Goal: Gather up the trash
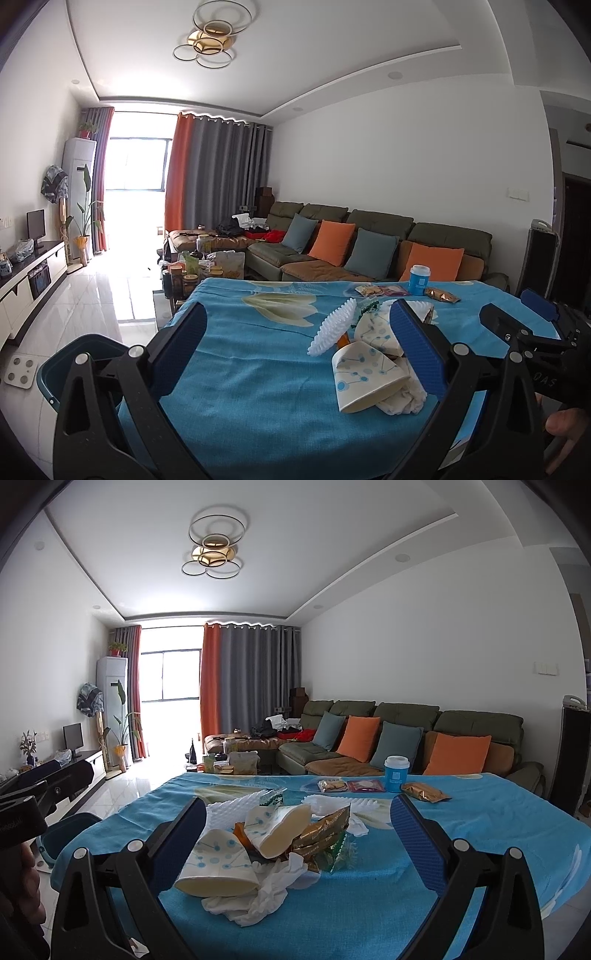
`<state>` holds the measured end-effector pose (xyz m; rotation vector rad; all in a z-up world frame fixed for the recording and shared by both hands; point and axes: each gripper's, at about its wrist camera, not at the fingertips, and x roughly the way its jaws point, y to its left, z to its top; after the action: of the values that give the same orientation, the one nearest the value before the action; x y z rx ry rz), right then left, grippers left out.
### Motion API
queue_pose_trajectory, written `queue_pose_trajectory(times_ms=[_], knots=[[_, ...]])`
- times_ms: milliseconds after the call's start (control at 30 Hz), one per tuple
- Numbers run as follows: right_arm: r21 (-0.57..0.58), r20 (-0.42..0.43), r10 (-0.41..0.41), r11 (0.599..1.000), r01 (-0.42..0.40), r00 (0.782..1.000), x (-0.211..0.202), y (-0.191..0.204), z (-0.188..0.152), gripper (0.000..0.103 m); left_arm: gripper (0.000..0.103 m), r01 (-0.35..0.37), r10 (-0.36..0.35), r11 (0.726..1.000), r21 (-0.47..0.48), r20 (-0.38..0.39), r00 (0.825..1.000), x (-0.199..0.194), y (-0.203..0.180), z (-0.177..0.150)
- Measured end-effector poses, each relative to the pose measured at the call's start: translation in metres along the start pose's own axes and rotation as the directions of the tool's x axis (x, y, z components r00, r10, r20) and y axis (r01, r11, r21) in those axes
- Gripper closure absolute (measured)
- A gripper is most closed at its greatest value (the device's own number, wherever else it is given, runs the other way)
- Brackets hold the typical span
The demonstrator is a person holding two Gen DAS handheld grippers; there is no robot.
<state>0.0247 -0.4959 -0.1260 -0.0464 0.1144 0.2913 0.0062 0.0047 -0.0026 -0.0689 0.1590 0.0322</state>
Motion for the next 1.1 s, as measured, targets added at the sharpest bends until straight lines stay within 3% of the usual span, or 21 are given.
queue_pose_trajectory(times_ms=[400,567,800,1100], knots=[[0.011,-0.017,-0.008,1.0,0.008,1.0,0.001,-0.005,-0.003,0.007,0.005,0.006,-0.006,1.0,0.02,-0.02,1.0,0.005,-0.001,-0.004],[0.033,-0.015,-0.032,0.999,0.033,0.999,0.001,-0.014,-0.002,0.007,0.005,0.005,-0.005,0.999,0.048,0.007,1.0,0.003,-0.005,-0.004],[0.05,-0.047,-0.027,0.998,0.029,0.999,0.008,-0.021,-0.002,0.007,0.005,-0.015,0.016,0.999,0.032,-0.021,1.0,0.011,-0.003,-0.004],[0.041,-0.117,0.026,0.999,-0.021,0.993,0.036,-0.016,0.0,0.007,0.006,0.029,-0.027,0.999,0.02,-0.116,0.993,0.047,-0.003,-0.001]])
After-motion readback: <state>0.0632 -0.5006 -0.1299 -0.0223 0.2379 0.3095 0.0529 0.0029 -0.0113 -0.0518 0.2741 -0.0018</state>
